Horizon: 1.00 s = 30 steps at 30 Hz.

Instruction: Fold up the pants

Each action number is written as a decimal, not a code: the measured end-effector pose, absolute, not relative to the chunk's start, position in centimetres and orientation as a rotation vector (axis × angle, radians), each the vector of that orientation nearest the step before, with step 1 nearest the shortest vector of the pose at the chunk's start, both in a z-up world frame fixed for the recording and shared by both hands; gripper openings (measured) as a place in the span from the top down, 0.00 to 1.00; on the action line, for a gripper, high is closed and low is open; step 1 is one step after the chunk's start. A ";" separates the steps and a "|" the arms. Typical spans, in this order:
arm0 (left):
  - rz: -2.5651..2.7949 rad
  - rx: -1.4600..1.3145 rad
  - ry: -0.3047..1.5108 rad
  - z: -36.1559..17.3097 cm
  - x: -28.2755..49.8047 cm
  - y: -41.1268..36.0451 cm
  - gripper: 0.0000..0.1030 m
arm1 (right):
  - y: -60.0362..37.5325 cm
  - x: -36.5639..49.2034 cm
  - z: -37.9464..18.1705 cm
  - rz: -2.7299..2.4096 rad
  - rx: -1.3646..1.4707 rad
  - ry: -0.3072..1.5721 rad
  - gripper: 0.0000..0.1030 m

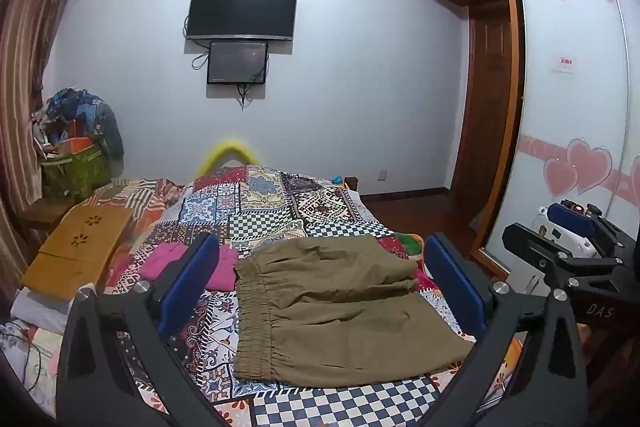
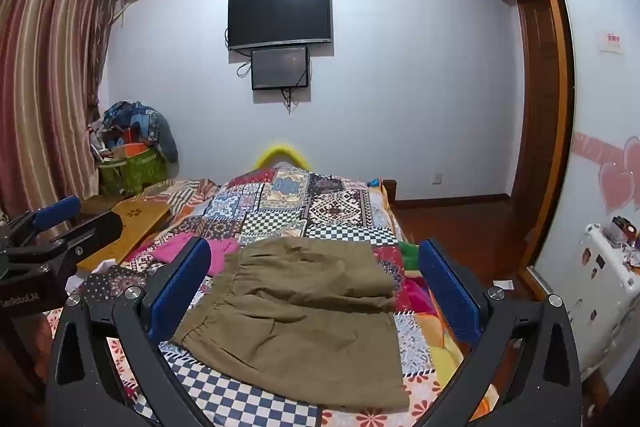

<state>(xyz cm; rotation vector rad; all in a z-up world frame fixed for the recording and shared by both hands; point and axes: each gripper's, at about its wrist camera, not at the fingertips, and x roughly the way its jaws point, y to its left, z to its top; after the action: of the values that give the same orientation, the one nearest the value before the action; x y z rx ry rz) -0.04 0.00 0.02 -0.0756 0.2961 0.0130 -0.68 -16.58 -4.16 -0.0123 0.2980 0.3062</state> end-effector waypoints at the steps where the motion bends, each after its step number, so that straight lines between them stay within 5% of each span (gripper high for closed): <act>1: 0.015 -0.071 0.299 0.0 0.0 0.0 0.00 | -16.6 -0.7 -4.2 0.305 -0.013 0.298 0.00; 30: 0.014 -0.064 0.303 -0.3 0.0 -0.1 0.00 | -16.3 -0.5 -4.8 0.311 -0.005 0.308 0.00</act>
<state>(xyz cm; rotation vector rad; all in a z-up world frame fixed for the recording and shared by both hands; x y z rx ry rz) 0.02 -0.11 -0.29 -0.0637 0.3028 0.0135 -0.51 -16.32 -4.76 -0.0047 0.3085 0.3108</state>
